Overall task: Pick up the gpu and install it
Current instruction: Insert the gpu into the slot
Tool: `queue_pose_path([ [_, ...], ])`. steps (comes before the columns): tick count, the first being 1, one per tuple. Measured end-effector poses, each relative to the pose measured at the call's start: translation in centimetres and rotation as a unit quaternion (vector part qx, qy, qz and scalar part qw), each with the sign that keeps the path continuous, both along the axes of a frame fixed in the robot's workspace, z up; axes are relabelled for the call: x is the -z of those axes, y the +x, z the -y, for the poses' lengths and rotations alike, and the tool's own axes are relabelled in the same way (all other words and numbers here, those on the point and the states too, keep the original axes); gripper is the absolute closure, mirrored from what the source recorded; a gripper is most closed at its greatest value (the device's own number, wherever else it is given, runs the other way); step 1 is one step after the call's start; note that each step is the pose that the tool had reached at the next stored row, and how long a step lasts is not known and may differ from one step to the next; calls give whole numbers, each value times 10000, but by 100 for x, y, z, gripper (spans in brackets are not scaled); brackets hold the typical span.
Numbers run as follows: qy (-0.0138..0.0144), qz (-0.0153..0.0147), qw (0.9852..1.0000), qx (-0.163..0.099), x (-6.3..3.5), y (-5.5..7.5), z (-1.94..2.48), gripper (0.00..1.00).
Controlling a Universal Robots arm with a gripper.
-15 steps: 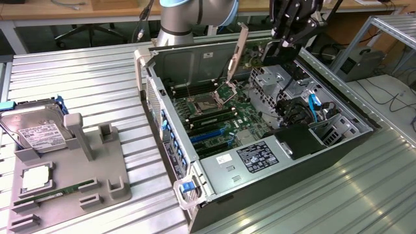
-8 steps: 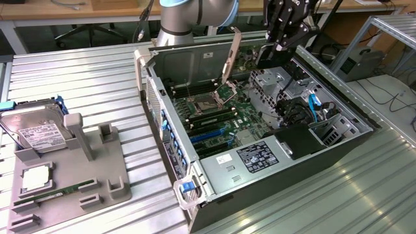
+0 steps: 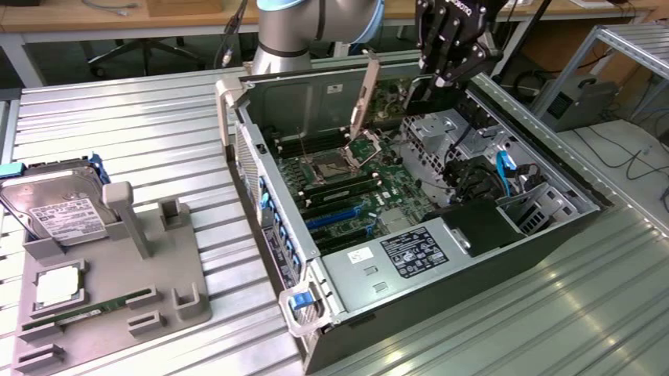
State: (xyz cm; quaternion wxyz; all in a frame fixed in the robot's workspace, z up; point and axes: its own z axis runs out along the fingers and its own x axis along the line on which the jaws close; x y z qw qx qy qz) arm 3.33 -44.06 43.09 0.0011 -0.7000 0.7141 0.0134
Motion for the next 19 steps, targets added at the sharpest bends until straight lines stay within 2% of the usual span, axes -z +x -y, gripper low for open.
queue_pose_path([
  [19,1,1,10000,-81,191,-193,-49,73],
])
